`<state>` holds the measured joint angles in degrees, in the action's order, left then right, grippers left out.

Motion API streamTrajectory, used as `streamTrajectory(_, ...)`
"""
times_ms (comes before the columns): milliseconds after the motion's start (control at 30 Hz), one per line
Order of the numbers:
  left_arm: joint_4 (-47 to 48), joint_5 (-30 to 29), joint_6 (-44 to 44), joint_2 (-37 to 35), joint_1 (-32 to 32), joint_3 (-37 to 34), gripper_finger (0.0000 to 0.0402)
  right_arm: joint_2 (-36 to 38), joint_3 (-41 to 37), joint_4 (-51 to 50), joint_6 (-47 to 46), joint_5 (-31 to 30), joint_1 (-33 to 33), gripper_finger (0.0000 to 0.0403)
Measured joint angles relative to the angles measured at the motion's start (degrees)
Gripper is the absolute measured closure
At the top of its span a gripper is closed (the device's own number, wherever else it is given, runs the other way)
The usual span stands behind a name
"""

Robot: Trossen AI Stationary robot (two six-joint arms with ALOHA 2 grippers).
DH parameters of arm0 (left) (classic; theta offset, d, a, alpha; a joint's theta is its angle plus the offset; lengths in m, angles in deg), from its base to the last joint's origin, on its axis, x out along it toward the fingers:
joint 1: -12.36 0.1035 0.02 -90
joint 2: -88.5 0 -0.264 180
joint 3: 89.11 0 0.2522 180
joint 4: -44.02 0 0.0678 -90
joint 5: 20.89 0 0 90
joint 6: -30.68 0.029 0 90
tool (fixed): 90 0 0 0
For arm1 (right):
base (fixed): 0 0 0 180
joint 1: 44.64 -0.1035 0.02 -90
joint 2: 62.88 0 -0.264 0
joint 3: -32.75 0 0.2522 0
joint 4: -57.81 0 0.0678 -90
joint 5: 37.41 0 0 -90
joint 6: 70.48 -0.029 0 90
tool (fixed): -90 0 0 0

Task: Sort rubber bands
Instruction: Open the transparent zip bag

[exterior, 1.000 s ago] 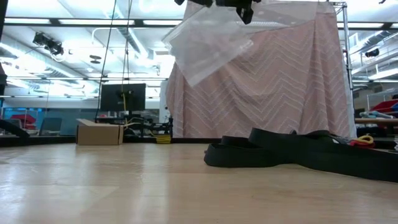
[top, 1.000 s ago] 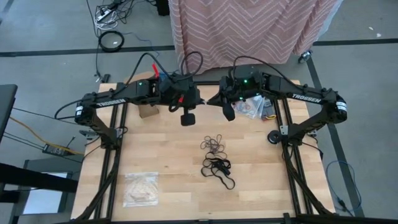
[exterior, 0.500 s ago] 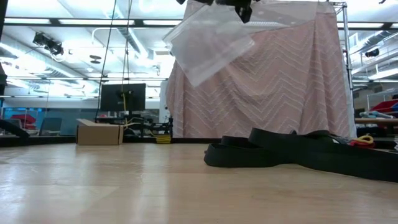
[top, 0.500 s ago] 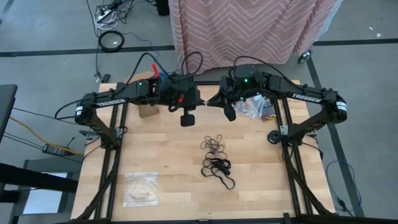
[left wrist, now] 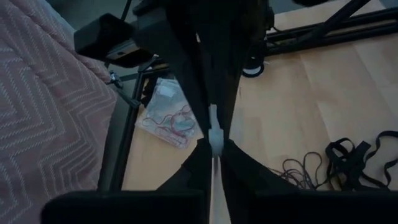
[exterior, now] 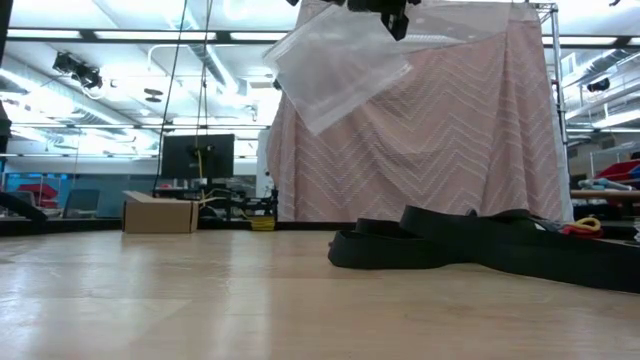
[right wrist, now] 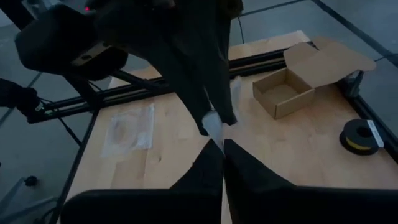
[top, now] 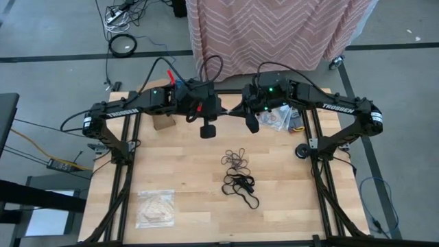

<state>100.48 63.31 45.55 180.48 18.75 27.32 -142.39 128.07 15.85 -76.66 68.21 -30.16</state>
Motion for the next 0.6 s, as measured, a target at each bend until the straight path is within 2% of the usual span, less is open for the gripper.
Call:
streamTrajectory(167,-0.15,0.66,-0.07,0.0,0.0,0.0,0.0328,0.0,0.0,0.0,0.03,0.1,0.02,0.0403)
streamTrajectory(400,-3.22,0.69,-0.13,0.0,-0.01,-0.04,0.0321,0.0,0.0,-0.01,0.2,0.51,0.02,0.0403)
streamTrajectory(500,-2.84,0.62,-0.38,-0.02,-0.02,-0.04,0.0335,0.0,0.0,-0.03,0.2,0.57,0.02,0.0403)
streamTrajectory(600,-1.93,0.64,-0.37,-0.02,-0.02,-0.04,0.037,0.0,0.0,-0.01,0.22,0.57,0.02,0.0403)
